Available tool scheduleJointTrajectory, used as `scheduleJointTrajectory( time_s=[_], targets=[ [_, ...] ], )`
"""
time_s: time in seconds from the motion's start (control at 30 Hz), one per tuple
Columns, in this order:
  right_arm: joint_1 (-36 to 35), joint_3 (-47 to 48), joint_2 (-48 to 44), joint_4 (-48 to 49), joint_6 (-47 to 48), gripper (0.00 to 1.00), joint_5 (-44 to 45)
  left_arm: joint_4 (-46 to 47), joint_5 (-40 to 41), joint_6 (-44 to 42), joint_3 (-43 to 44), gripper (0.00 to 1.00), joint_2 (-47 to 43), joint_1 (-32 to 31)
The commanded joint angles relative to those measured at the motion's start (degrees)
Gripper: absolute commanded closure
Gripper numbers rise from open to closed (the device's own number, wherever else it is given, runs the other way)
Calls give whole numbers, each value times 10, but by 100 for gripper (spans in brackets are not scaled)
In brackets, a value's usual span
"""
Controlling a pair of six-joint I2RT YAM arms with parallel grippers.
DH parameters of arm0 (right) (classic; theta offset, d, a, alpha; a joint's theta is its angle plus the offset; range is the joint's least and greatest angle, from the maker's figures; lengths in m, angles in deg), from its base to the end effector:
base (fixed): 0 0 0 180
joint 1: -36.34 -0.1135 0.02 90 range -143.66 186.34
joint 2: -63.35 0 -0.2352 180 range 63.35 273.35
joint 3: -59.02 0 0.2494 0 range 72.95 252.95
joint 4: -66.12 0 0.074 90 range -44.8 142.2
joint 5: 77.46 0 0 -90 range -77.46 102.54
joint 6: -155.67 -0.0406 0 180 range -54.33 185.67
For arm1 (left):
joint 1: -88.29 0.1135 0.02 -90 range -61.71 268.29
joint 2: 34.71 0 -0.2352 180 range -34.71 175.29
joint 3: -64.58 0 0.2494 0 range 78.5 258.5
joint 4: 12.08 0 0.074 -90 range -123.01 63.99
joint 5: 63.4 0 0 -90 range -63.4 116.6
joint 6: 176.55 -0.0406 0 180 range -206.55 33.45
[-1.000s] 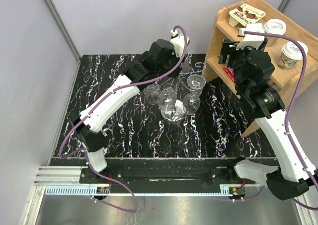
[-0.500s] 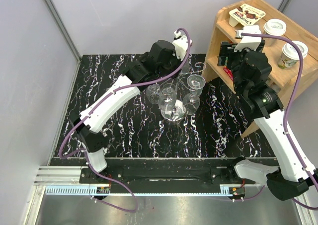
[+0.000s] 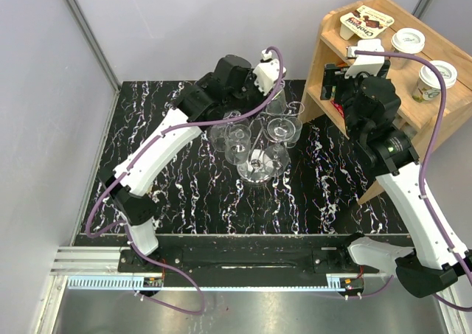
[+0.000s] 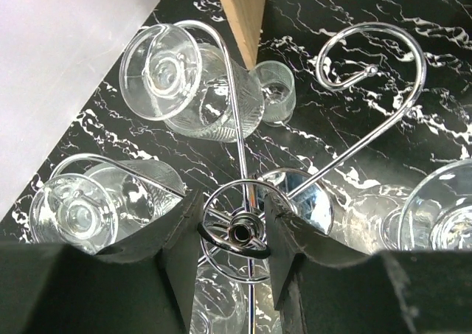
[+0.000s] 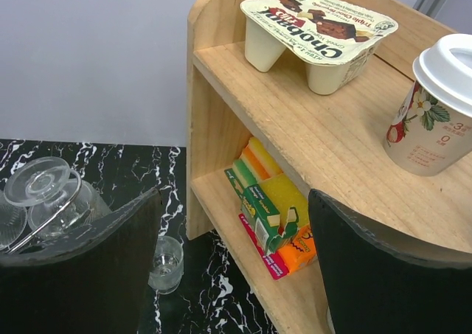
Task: Place the wine glass upside down on the wine glass rack
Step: Adjust the wine rack at the center of the board.
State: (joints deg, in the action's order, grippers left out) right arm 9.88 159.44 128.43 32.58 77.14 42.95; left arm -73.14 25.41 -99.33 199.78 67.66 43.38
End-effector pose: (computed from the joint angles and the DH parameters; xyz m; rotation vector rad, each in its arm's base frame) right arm 0.2180 0.0856 0.4745 -0.0890 1.5446 -0.2009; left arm 0.2692 -0.2695 0.4242 1.0166 1.8190 -0.3657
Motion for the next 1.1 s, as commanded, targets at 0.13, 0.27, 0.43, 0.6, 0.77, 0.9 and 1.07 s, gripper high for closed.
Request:
scheduleJointTrajectory(
  time_s=[0.13, 0.27, 0.43, 0.6, 0.77, 0.9, 1.07],
  targets=[
    [5, -4, -7, 11, -7, 14, -18, -61, -67, -121, 70, 76, -8, 30],
    [5, -2, -1, -15, -1, 13, -31, -84, -74, -147, 85, 76, -2, 35],
    [5, -22, -3, -33, -2, 13, -62, -103, -88, -182, 88, 76, -5, 35],
    [4, -48, -4, -50, 5, 13, -63, -113, -101, -204, 87, 77, -10, 35],
    [17, -84, 7, -59, -10, 14, -60, -118, -117, -219, 79, 78, -24, 35],
    [34, -92, 15, -60, -27, 15, -72, -118, -112, -214, 76, 83, -23, 35],
    [47, -92, 18, -60, -31, 15, -78, -110, -69, -184, 67, 94, -18, 22]
  ],
)
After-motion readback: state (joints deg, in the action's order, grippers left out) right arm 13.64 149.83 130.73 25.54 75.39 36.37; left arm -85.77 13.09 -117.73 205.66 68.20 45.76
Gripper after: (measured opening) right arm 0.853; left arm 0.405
